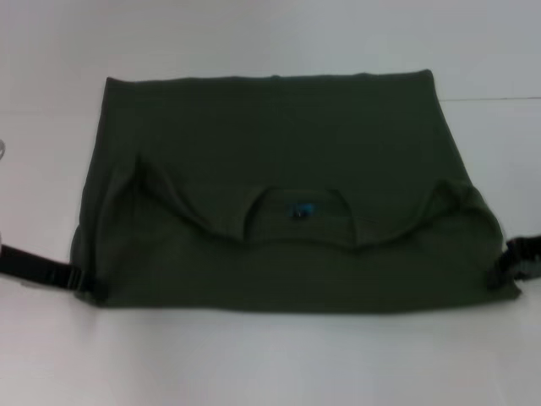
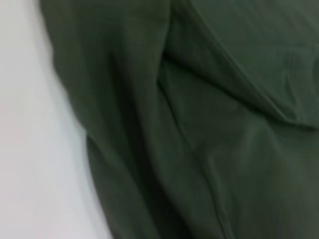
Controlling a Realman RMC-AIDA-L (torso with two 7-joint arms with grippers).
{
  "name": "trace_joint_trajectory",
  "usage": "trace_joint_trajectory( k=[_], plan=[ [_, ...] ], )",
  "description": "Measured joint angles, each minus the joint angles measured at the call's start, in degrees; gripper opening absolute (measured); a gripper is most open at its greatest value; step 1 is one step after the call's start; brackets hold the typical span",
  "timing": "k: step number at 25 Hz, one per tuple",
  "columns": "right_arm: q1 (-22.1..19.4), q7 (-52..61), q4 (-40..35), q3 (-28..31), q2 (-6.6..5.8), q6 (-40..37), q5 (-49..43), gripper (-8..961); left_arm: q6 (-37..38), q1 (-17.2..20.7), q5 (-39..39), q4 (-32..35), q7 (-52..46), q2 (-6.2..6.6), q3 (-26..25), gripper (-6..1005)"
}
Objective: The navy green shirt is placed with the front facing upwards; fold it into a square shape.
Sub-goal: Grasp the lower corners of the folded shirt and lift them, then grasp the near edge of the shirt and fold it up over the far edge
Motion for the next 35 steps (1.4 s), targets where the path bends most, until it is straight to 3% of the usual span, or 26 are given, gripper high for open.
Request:
trace_joint_trajectory(
  k=[7, 13, 20, 27, 35],
  plan=[
    [-0.58, -3.18, -0.02, 0.02, 0.63, -6.29, -7.05, 42, 13.24, -0.19, 1.25, 1.67, 0.67, 0.85, 0.21, 25],
    [-0.66, -5.68, -0.08, 0.06, 0.09, -11.24, -9.12, 42, 21.48, -0.98, 2.15, 2.11, 1.09, 1.33, 0.57, 25],
    [-0.87, -7.59, -0.19, 0.05, -0.1, -14.47, -9.33, 42, 25.21, -1.39, 3.73, 2.11, 2.07, 1.43, 0.59, 25],
    [-0.95, -7.81, -0.19, 0.35, 0.12, -13.53, -9.71, 42, 24.11, -1.18, 3.18, 2.04, 2.41, 1.34, -0.24, 25],
    [-1.74, -9.83, -3.15, 8.28, 0.11, -13.01, -9.18, 41, 22.11, -0.93, 2.32, 2.19, 4.95, 2.23, -9.45, 25]
  ],
)
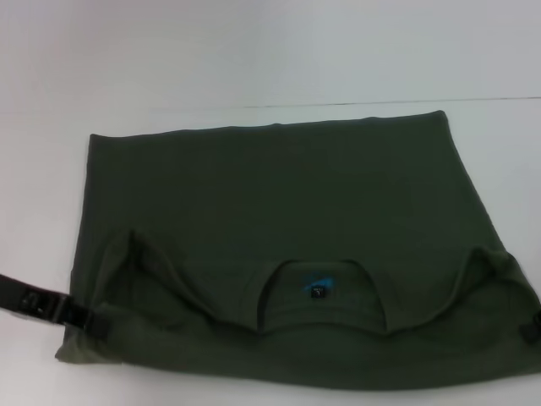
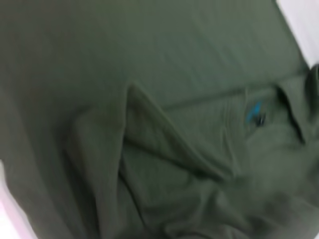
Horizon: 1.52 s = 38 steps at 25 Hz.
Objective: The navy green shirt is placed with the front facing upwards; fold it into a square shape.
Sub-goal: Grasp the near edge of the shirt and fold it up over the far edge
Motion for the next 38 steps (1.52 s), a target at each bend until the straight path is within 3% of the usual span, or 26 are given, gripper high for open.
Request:
trace_joint_trajectory(
  k=[7, 11, 19, 26, 32, 37, 38],
  plan=[
    [-0.39, -0.89, 0.2, 5.5, -2.35, -0.22, 4.92, 41, -0.56, 0.37, -0.98, 0.0, 2.01, 1.07, -7.99, 25],
    [-0.73, -0.83, 0.45, 8.85, -3.67, 0.3, 8.15, 41, -0.63, 0.78, -3.67, -0.01, 2.53, 1.6, -9.83, 25],
    [-1.28, -0.74, 0.55, 13.45, -4.01, 3.94, 12.91, 41, -3.91, 2.05, -10.69, -0.03, 3.04, 1.81, -13.61, 25],
    [-3.27, -0.85, 0.62, 13.79, -3.06, 10.06, 22.75, 42, -8.23, 3.34, -17.65, -0.35, 2.83, 1.04, -13.67, 25],
    [-3.96, -2.44, 0.72, 13.79, -0.83, 15.27, 28.58, 42, -14.35, 4.55, -24.45, -0.6, 3.98, -1.3, -13.1, 25],
    [-4.01, -5.12, 0.82, 13.48, 2.04, 21.86, 32.35, 42, -19.52, 4.8, -28.41, -0.81, 5.95, -3.56, -12.96, 25],
    [-4.01, -5.12, 0.82, 13.48, 2.04, 21.86, 32.35, 42, -20.25, 4.85, -29.38, -0.81, 6.29, -3.95, -12.95, 25]
  ],
)
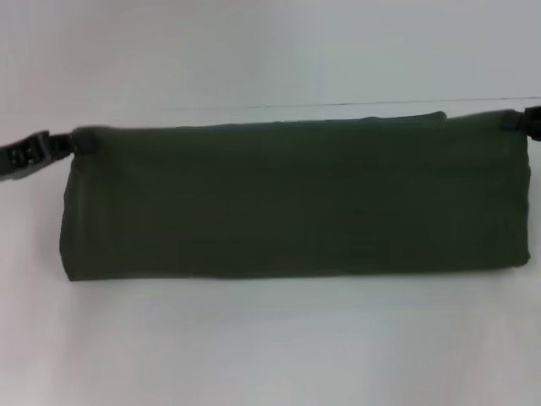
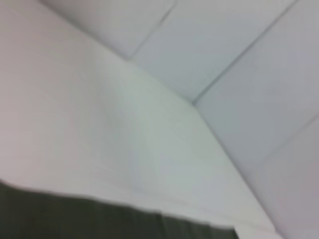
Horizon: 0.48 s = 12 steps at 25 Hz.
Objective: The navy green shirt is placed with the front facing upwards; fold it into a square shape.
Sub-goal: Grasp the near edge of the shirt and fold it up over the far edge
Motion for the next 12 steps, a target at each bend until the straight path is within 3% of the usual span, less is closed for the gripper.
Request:
trace_joint_trajectory(
  k=[2, 6, 8, 12],
  plan=[
    [0.0, -1.96, 0.1, -0.18, 1.19, 2.88, 1.5, 42, -2.33, 0.08, -1.99, -0.04, 0.95, -0.91, 0.02, 25],
    [0.02, -3.92, 0.49, -0.12, 2.44, 5.85, 2.39, 42, -7.85, -0.26, -3.87, -0.78, 3.85, -2.98, 0.17, 25],
    [0.0, -6.84, 1.52, -0.19, 3.85, 9.03, 4.51, 41, -11.43, -0.42, -5.52, -2.09, 6.24, -4.2, 0.18, 25],
    [-0.03, -9.94, 2.82, -0.29, 4.97, 11.72, 6.44, 41, -17.08, -1.03, -8.89, -5.61, 10.47, -5.27, 0.53, 25]
  ],
)
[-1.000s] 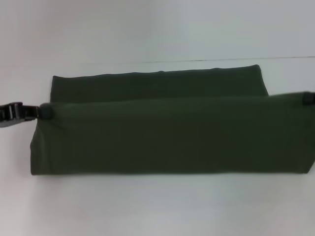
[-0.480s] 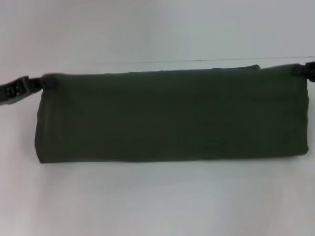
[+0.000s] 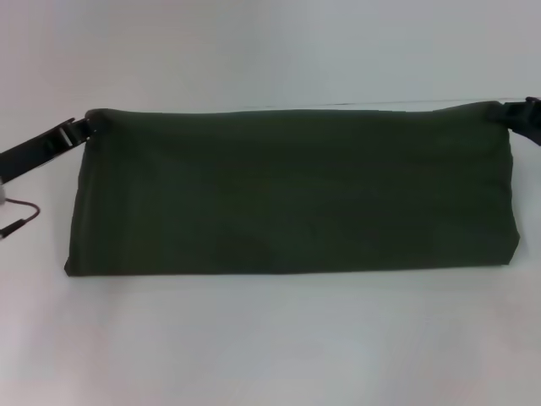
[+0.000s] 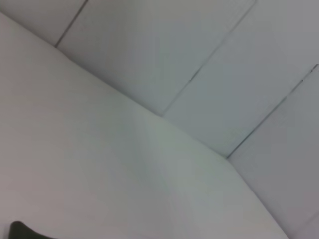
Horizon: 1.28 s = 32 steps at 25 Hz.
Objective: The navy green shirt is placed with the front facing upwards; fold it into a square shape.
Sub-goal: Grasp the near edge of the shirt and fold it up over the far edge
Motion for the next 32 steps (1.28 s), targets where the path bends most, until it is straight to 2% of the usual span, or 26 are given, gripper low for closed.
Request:
trace_joint_trajectory(
  k=[4, 8, 19, 22, 32],
  plan=[
    [0.33, -3.24, 0.9, 0.13, 1.37, 3.26, 1.6, 41, -4.11, -1.38, -1.98, -3.02, 3.13, -0.16, 0.08, 25],
    [0.53, -5.87, 1.39, 0.03, 2.44, 6.6, 4.07, 41, -7.41, -2.61, -3.05, -3.47, 5.25, -0.84, 0.08, 24],
    [1.84, -15.9, 6.81, 0.0, 3.36, 13.05, 14.29, 42, -14.91, -4.41, -12.78, -9.23, 15.43, -1.09, 0.17, 32],
    [3.42, -17.53, 7.49, 0.0, 4.27, 16.24, 15.11, 42, -16.5, -4.74, -16.17, -11.27, 19.45, -1.15, 0.16, 35],
    [5.31, -23.77, 12.32, 0.01, 4.86, 21.84, 18.64, 42, -21.33, -5.4, -23.49, -16.99, 30.55, -1.24, -0.09, 43]
  ],
)
